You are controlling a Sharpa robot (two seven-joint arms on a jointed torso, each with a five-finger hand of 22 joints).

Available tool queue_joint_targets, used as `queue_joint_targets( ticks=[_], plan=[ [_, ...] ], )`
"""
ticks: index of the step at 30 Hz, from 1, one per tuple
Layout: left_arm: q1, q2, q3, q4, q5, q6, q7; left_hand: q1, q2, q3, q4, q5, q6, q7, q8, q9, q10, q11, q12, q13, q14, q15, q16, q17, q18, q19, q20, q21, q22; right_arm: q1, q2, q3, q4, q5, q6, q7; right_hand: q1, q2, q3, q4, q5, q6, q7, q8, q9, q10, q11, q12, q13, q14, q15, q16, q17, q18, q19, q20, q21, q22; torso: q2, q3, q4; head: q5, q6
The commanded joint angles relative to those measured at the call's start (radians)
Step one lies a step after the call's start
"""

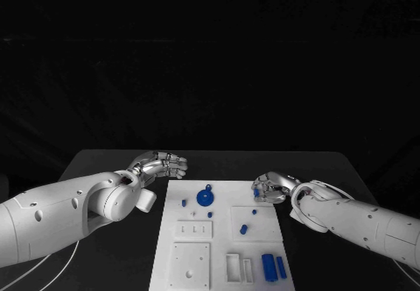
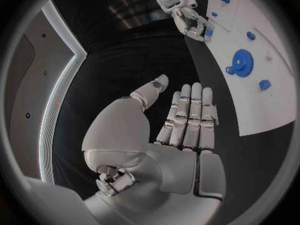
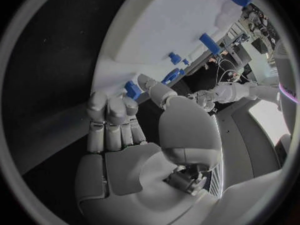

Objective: Assemble the parts on the task board

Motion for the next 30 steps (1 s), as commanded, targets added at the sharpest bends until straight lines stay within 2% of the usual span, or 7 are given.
queue_joint_targets(
  ticks=[1, 5, 10, 17, 26, 29, 30],
  plan=[
    [0.001, 0.001, 0.001, 0.001, -0.003, 0.018, 0.005, -0.008, 0.000, -0.001, -0.003, 0.006, -0.005, 0.005, -0.006, -0.001, 0.004, 0.001, -0.005, -0.001, 0.005, 0.002, -0.004, 0.001, 0.013, -0.007, -0.001, 0.007, 0.021, -0.003, 0.000, -0.002, -0.001, 0.006, -0.001, -0.004, 0.010, 0.006, 0.023, 0.005, -0.026, 0.026, 0.018, 0.008, 0.000, -0.004, 0.006, 0.007, -0.002, -0.002, 0.005, -0.005, 0.002, 0.086, -0.001, 0.002, -0.006, 0.018, -0.001, -0.0004, -0.0006, 0.000, -0.001],
    [0.001, 0.000, 0.001, 0.001, -0.003, 0.019, 0.004, -0.008, 0.000, -0.002, -0.003, 0.006, -0.005, 0.005, -0.006, -0.001, 0.004, 0.001, -0.005, -0.001, 0.005, 0.002, -0.004, 0.001, 0.013, -0.007, -0.001, 0.007, 0.021, -0.003, -0.002, -0.002, -0.002, 0.003, -0.002, -0.005, 0.022, 0.008, 0.057, 0.009, -0.067, 0.046, 0.014, 0.015, 0.002, -0.004, 0.003, 0.008, -0.002, -0.001, 0.002, -0.005, 0.003, 0.086, -0.001, 0.003, -0.005, 0.019, -0.001, -0.0001, -0.0023, 0.002, -0.002],
    [0.001, 0.001, 0.001, 0.002, -0.003, 0.021, 0.003, -0.009, 0.000, -0.001, -0.002, 0.005, -0.005, 0.005, -0.006, -0.001, 0.004, 0.002, -0.006, -0.001, 0.005, 0.002, -0.004, 0.002, 0.013, -0.007, -0.001, 0.007, 0.021, -0.003, -0.002, -0.002, 0.000, 0.000, 0.004, -0.004, 0.028, 0.008, 0.080, 0.010, -0.086, 0.063, 0.008, 0.023, 0.005, -0.002, -0.003, 0.008, -0.003, -0.001, -0.004, -0.006, 0.005, 0.086, -0.001, 0.003, -0.003, 0.019, -0.002, 0.0000, -0.0022, 0.001, -0.002],
    [0.001, 0.001, 0.001, 0.000, -0.003, 0.020, 0.002, -0.008, 0.001, -0.001, -0.003, 0.006, -0.005, 0.005, -0.006, -0.001, 0.004, 0.001, -0.006, -0.001, 0.005, 0.002, -0.004, 0.002, 0.013, -0.007, -0.001, 0.007, 0.021, -0.005, -0.002, -0.003, 0.001, -0.006, 0.006, -0.004, 0.033, 0.002, 0.089, 0.000, -0.090, 0.070, 0.004, 0.026, 0.006, -0.001, -0.007, 0.009, -0.003, 0.000, -0.007, -0.006, 0.006, 0.086, 0.000, 0.002, -0.001, 0.020, -0.002, 0.0012, -0.0024, 0.003, -0.002],
    [0.001, 0.002, 0.001, 0.001, -0.003, 0.020, 0.002, -0.007, 0.001, -0.001, -0.003, 0.005, -0.005, 0.005, -0.006, -0.001, 0.004, 0.001, -0.006, -0.001, 0.004, 0.002, -0.004, 0.002, 0.013, -0.007, -0.002, 0.007, 0.021, -0.005, -0.001, -0.003, 0.003, -0.006, 0.001, -0.003, 0.031, 0.007, 0.092, -0.006, -0.098, 0.075, 0.003, 0.027, 0.007, 0.000, -0.008, 0.009, -0.004, 0.001, -0.008, -0.007, 0.007, 0.086, 0.000, 0.002, 0.000, 0.020, -0.001, 0.0002, -0.0027, 0.003, -0.003],
    [0.001, 0.002, 0.001, 0.000, -0.003, 0.020, 0.002, -0.007, 0.001, -0.001, -0.003, 0.005, -0.005, 0.005, -0.006, -0.001, 0.004, 0.001, -0.006, -0.001, 0.004, 0.002, -0.004, 0.002, 0.013, -0.007, -0.001, 0.007, 0.021, -0.005, -0.001, -0.003, 0.003, -0.009, -0.007, -0.005, 0.031, 0.015, 0.100, -0.007, -0.116, 0.093, -0.003, 0.036, 0.011, 0.002, -0.013, 0.009, -0.004, 0.001, -0.013, -0.008, 0.008, 0.086, 0.000, 0.002, 0.001, 0.019, -0.001, 0.0000, -0.0019, 0.002, -0.004],
    [0.001, 0.002, 0.001, 0.000, -0.003, 0.021, 0.002, -0.007, 0.001, -0.001, -0.003, 0.005, -0.005, 0.005, -0.006, -0.001, 0.004, 0.001, -0.006, -0.001, 0.004, 0.002, -0.004, 0.002, 0.013, -0.007, -0.001, 0.007, 0.021, -0.005, -0.002, -0.003, 0.003, -0.010, -0.014, -0.006, 0.032, 0.019, 0.109, -0.004, -0.135, 0.105, -0.007, 0.042, 0.014, 0.003, -0.017, 0.009, -0.005, 0.001, -0.017, -0.008, 0.008, 0.086, 0.000, 0.002, 0.001, 0.019, -0.001, 0.0002, -0.0017, 0.001, -0.004]
  ],
)
